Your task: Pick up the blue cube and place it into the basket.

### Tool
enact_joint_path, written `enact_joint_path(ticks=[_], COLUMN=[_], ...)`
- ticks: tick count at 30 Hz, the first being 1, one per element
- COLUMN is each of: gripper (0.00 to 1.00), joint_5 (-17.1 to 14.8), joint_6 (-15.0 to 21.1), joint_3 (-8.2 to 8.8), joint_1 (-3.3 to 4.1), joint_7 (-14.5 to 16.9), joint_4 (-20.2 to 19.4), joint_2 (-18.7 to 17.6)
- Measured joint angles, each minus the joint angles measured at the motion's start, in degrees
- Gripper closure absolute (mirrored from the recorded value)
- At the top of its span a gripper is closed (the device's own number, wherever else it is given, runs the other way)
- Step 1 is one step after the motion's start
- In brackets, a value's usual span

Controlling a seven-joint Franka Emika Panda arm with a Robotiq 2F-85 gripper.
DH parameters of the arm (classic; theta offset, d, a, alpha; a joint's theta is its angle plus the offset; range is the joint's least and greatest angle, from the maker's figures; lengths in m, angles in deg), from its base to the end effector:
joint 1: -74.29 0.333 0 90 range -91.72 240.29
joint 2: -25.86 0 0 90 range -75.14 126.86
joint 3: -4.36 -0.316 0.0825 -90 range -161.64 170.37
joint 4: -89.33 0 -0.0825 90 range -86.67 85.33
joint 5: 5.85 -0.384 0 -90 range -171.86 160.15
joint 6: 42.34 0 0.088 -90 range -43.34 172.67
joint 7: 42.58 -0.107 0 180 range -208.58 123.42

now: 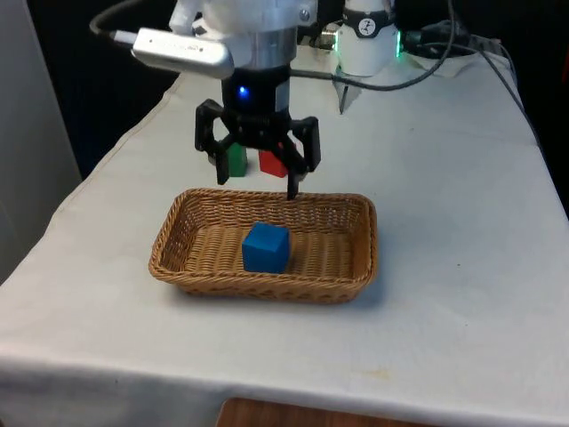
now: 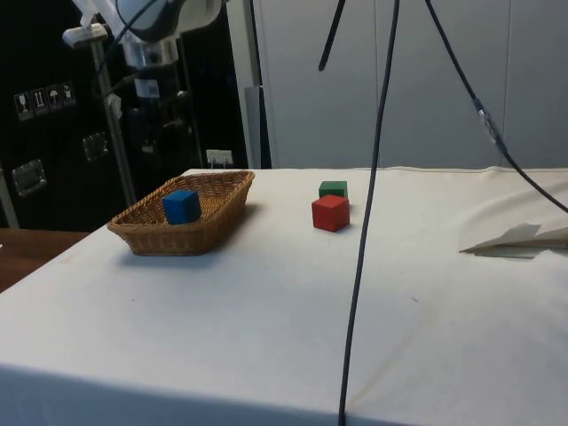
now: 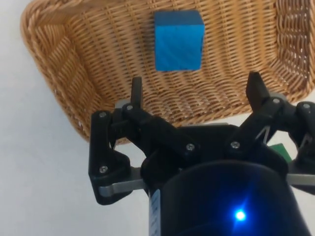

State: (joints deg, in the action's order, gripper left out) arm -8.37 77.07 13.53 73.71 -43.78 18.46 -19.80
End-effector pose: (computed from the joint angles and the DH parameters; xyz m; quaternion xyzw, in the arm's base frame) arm 0.7517 -0.0942 0.2996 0.9957 -0.0802 0.0269 0.0390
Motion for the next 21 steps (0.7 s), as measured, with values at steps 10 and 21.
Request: enact_joint_path(ticks=[10, 21], gripper=[0.00, 0.00], joint_5=[0.11, 0.11], joint_6=[-2.01, -4.87], joint_3=[0.06, 0.06], joint_1=[0.17, 0.57], joint_7=[3.61, 7.05], joint_4=[0.11, 1.15], joint_2=[2.75, 4.76])
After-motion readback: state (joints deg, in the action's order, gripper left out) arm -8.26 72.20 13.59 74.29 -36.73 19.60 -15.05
